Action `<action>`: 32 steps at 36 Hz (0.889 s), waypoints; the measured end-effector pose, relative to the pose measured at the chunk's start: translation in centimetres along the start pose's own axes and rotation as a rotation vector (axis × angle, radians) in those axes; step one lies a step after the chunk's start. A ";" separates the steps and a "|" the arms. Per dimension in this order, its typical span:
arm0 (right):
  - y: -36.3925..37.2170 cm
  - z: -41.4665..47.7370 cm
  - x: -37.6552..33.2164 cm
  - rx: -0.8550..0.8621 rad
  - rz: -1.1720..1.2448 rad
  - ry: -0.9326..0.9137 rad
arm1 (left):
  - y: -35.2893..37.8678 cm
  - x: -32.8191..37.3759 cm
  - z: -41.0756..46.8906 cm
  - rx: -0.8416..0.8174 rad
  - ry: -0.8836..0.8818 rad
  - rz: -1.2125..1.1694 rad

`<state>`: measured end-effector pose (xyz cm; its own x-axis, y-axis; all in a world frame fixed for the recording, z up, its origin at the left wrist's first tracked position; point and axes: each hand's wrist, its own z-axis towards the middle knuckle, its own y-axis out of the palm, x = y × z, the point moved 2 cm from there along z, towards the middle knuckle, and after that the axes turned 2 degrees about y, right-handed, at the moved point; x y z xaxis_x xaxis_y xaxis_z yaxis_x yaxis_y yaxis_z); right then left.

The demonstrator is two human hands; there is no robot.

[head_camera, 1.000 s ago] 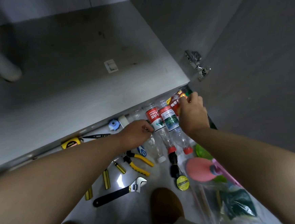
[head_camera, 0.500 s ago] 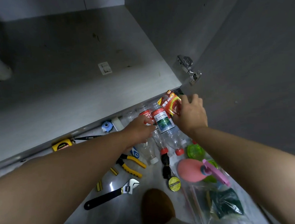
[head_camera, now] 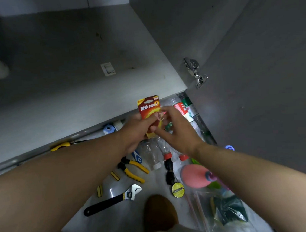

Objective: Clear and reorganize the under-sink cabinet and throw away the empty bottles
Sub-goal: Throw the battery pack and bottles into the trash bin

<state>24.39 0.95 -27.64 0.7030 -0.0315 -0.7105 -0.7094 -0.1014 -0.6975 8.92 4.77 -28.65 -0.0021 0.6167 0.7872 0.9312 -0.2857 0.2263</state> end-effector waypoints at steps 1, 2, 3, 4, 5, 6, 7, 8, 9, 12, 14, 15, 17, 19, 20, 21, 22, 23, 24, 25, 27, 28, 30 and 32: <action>0.1 -0.3 0.2 0.015 -0.054 -0.006 | -0.3 0.0 -0.1 0.039 0.002 -0.002; 0.2 -0.6 0.6 0.041 -0.131 0.006 | -0.7 -0.1 -0.2 0.066 -0.003 -0.004; 0.1 -0.7 1.1 0.071 -0.238 0.036 | -1.2 -0.1 -0.3 0.088 -0.009 -0.004; 0.0 -0.8 1.6 0.094 -0.369 0.083 | -1.7 -0.2 -0.5 0.106 -0.015 -0.003; 0.0 -0.9 2.0 0.095 -0.491 0.146 | -2.3 -0.2 -0.7 0.123 -0.021 0.002; 0.1 -0.9 2.4 0.068 -0.582 0.219 | -2.9 -0.2 -0.9 0.138 -0.025 0.003; 0.3 -0.9 2.7 0.024 -0.638 0.290 | -3.5 -0.3 -1.1 0.152 -0.028 0.002; 0.6 -0.9 2.9 -0.019 -0.671 0.347 | -4.0 -0.3 -1.3 0.161 -0.030 -0.002; 1.0 -0.8 3.0 -0.049 -0.692 0.386 | -4.4 -0.4 -1.5 0.167 -0.031 -0.006; 2.3 -0.4 3.1 -0.068 -0.747 0.428 | -5.4 -0.2 -2.3 0.168 -0.037 -0.007; 2.8 -0.2 3.1 -0.055 -0.768 0.453 | -5.8 0.1 -2.8 0.167 -0.033 0.010; 2.9 -0.1 3.0 -0.047 -0.771 0.471 | -6.0 0.3 -3.1 0.162 -0.030 0.020; 2.8 -0.1 2.9 -0.030 -0.747 0.500 | -6.3 1.3 -3.8 0.135 -0.017 0.058; 2.4 -0.3 2.5 -0.035 -0.706 0.515 | -6.5 2.6 -4.5 0.107 0.003 0.105; 2.0 -0.3 2.1 -0.034 -0.680 0.518 | -6.5 3.5 -5.0 0.098 0.016 0.136; 1.4 -0.4 1.6 -0.029 -0.641 0.521 | -6.3 4.6 -5.5 0.085 0.034 0.180; 0.7 -0.4 1.0 -0.025 -0.586 0.526 | -6.0 5.8 -5.9 0.068 0.055 0.224; -0.1 -0.5 0.4 -0.025 -0.524 0.530 | -5.6 7.1 -6.5 0.050 0.078 0.254; -1.2 -0.7 -0.5 -0.025 -0.459 0.532 | -5.1 8.5 -7.1 0.035 0.099 0.273; -2.4 -0.9 -1.3 -0.012 -0.390 0.533 | -4.4 9.9 -7.8 0.029 0.121 0.293; -5.2 -1.7 -3.3 0.058 -0.227 0.530 | -2.6 12.8 -9.5 0.035 0.170 0.318; -6.6 -2.3 -4.3 0.096 -0.139 0.531 | -1.6 14.1 -10.4 0.036 0.196 0.304; -9.5 -4.1 -6.2 0.142 0.048 0.532 | 1.0 15.9 -12.4 0.018 0.242 0.266; -12.3 -6.6 -7.7 0.181 0.220 0.519 | 4.0 16.9 -14.7 0.002 0.259 0.254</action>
<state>28.02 -4.17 -12.99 0.4384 -0.5191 -0.7337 -0.8068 0.1325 -0.5758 7.25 3.23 -6.04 0.1369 0.3199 0.9375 0.9146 -0.4044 0.0044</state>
